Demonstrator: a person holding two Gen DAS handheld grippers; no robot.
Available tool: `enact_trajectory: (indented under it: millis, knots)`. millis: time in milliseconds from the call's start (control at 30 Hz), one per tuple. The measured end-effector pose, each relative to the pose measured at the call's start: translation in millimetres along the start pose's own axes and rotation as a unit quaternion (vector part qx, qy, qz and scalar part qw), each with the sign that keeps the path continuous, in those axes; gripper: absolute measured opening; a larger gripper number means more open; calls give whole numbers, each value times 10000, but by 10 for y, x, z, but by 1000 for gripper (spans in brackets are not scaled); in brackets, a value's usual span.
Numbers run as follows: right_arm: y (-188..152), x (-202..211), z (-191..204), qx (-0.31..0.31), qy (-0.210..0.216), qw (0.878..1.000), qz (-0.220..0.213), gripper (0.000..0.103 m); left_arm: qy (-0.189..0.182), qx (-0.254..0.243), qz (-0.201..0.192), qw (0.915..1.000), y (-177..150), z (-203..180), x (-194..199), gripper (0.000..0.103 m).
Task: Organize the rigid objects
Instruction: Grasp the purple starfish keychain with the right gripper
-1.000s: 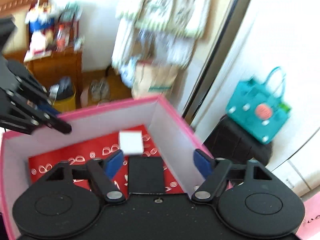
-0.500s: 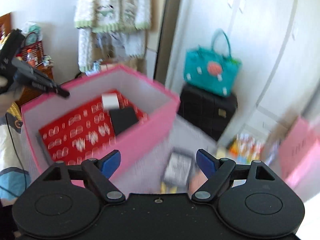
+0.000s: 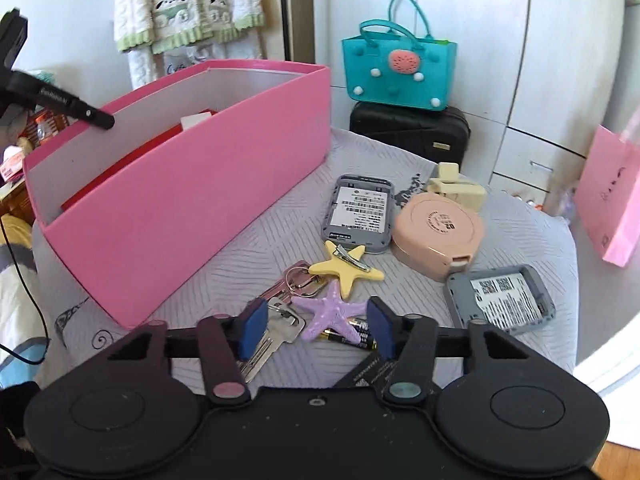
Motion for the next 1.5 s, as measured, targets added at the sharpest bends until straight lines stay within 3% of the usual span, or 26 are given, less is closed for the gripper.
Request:
enact_trajectory:
  millis: [67,200,333,467,533,600,800,833,900,1500]
  knots:
    - [14,-58,-11,59,19,10000,64,50,16,-16,-23,10000,6,-9,15,4]
    - [0,-204,-57,105,-26,9996,263,50,75,-83,-43,9999,-9,-38,14,4]
    - [-42,-300,-130,-44,26,9994,355,60,75,-73,-37,9999,-15,-42,15,4]
    - [-63,-331,-194,-214,160,9991,315,64,79,-67,-33,9999,-25,-49,28,4]
    - [-62,-333,-195,-219,223,9991,292,60,79,-63,-33,9999,-23,-49,27,4]
    - [-51,-327,-169,-141,306,9991,276,50,76,-54,-25,10000,-23,-46,25,4]
    - [-9,-287,-131,-132,96,9990,415,48,87,-41,-3,10000,-36,-39,48,4]
    - [0,-271,-128,-145,87,9991,386,42,78,-27,-1,10000,-26,-36,44,4]
    - [21,-237,-137,-200,71,9991,360,39,78,-40,1,10000,-28,-39,46,4]
    - [169,-59,-300,-740,363,9965,165,37,60,-5,5,10000,-20,-41,61,4]
Point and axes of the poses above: each gripper's, at about its wrist camera, not at the fingertips, and x roughly against the way its jaws point, z to its left, y to its top, the point moved 6 cm from there along -x, roughly the way its jaws point, and after that the axes turned 11 degrees about x, right-handed, at the moved point
